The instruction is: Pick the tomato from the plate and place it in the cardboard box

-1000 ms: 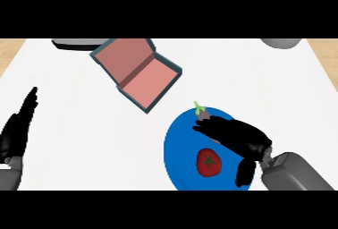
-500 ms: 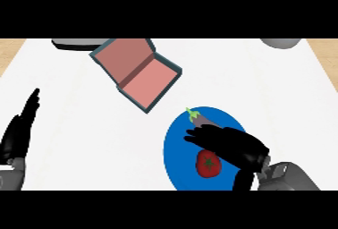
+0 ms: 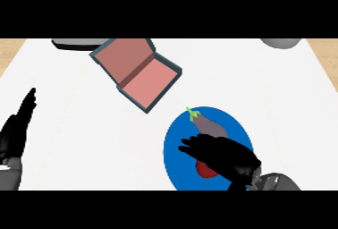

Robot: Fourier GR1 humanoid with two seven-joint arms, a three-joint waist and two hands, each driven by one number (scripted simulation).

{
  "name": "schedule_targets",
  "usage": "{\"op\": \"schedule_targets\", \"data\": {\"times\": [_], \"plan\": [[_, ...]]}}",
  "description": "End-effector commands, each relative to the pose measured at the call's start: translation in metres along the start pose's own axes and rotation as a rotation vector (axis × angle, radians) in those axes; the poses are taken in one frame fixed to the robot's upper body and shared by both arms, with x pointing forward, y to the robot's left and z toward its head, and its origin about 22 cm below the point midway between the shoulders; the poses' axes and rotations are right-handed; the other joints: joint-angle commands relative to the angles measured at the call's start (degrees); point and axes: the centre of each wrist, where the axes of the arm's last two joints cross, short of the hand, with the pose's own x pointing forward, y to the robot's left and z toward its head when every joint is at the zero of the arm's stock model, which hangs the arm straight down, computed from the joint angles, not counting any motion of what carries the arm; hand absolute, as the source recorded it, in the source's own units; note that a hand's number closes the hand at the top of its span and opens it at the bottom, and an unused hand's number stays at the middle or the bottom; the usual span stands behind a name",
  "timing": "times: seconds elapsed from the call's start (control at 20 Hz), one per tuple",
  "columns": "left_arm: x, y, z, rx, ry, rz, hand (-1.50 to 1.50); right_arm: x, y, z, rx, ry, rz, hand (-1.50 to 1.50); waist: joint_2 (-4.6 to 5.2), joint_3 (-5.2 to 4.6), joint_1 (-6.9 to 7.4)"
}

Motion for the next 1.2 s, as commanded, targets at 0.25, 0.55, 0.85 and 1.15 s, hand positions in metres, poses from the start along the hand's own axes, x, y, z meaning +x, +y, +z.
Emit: {"op": "schedule_targets", "data": {"times": [0.25,0.55,0.85,1.15], "plan": [[-0.014,-0.012,-0.001,-0.004,-0.005,-0.012,0.00,-0.016,0.036,-0.034,-0.031,0.075,-0.015,1.50,0.09,0.01,0.03],[0.014,0.001,0.006,-0.007,-0.017,0.000,0.00,-0.007,0.024,-0.055,-0.228,0.056,0.118,1.50,0.00,0.05,0.51],[-0.021,0.007,0.018,0.022,0.001,0.008,0.00,-0.007,0.006,-0.030,-0.371,0.074,0.199,1.50,-0.07,0.00,0.12],[-0.001,-0.003,0.001,0.009,-0.019,-0.012,0.00,-0.108,-0.063,-0.016,-0.548,0.454,0.043,1.50,0.60,0.06,0.88]]}}
